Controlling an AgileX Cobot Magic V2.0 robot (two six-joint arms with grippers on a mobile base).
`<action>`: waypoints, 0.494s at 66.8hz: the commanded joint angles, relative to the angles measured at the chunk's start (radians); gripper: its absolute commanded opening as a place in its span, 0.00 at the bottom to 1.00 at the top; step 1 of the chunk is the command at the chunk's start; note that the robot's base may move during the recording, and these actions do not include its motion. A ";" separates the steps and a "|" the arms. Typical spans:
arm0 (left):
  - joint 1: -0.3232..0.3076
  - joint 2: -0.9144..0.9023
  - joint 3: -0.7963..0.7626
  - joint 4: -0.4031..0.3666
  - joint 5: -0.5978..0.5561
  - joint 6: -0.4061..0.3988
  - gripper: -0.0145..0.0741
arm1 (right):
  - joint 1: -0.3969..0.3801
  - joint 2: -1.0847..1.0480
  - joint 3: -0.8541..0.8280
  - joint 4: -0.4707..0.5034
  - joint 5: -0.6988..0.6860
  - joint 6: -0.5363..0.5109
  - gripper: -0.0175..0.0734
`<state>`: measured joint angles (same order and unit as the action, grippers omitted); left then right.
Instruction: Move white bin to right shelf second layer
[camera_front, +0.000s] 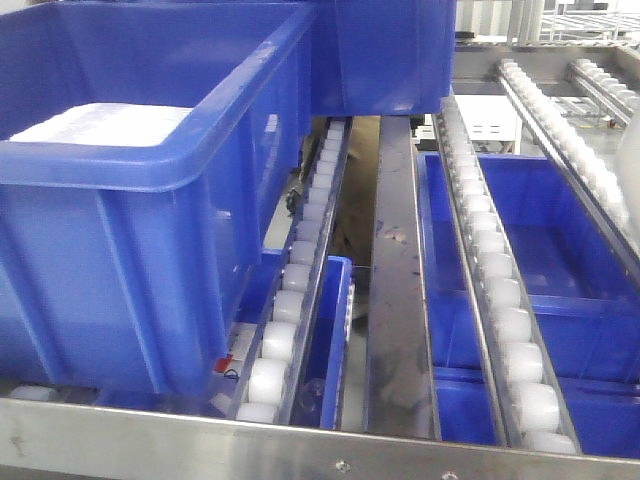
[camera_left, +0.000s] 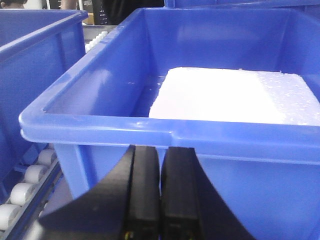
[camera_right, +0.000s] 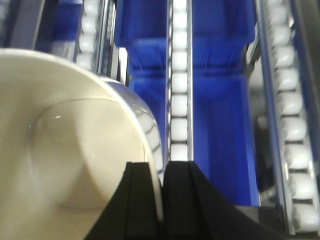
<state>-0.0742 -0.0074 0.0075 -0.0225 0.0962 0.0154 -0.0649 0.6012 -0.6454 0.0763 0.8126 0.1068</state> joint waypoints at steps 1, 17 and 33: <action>-0.001 -0.018 0.037 -0.006 -0.087 -0.003 0.26 | -0.006 0.061 -0.030 0.010 -0.108 -0.004 0.25; -0.001 -0.018 0.037 -0.006 -0.087 -0.003 0.26 | -0.006 0.197 -0.030 -0.008 -0.219 -0.004 0.25; -0.001 -0.018 0.037 -0.006 -0.087 -0.003 0.26 | -0.006 0.324 -0.029 -0.008 -0.279 -0.004 0.25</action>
<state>-0.0742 -0.0074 0.0075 -0.0225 0.0962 0.0154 -0.0649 0.8984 -0.6454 0.0723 0.6269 0.1068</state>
